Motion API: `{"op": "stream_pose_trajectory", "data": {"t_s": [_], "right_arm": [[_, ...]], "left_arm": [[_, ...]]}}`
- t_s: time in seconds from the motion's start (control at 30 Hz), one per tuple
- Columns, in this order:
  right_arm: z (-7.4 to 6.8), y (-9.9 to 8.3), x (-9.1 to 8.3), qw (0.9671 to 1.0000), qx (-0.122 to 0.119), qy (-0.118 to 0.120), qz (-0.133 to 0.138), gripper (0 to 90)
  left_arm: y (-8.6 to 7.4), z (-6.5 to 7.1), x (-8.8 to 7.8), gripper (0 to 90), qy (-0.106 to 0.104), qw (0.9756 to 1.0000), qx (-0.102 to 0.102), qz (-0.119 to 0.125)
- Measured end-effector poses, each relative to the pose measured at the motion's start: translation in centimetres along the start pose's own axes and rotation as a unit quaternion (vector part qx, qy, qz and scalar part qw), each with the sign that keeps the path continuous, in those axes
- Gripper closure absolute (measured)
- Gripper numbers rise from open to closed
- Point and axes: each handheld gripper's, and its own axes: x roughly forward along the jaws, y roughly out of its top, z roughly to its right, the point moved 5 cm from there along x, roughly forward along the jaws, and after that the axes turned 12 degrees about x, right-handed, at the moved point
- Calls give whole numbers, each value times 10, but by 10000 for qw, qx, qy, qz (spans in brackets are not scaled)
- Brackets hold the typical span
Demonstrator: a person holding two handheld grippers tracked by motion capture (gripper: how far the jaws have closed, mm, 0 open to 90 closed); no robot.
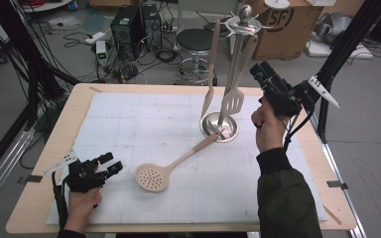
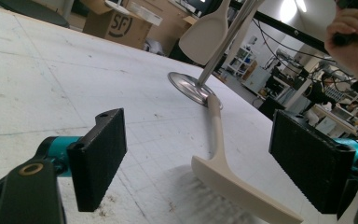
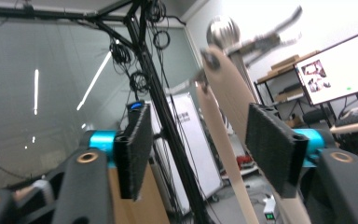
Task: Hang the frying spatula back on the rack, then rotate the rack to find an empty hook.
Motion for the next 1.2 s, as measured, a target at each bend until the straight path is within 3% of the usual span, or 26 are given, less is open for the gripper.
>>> {"op": "stream_pose_trajectory", "data": {"t_s": [0.17, 0.37, 0.57, 1.2], "right_arm": [[-4, 13, 9, 9997, 65, 40, 213, 581], [0, 23, 15, 9988, 310, 10, 371, 748], [7, 27, 17, 9990, 210, -140, 380, 874], [-3, 29, 37, 9993, 76, -244, 268, 895]], "left_arm": [[0, 1, 0, 195, -17, 10000, 8, -2], [1, 0, -1, 195, 3, 10000, -30, 36], [1, 0, -2, 195, -11, 10000, -41, 44], [2, -1, -4, 195, 4, 9999, -80, 108]]}}
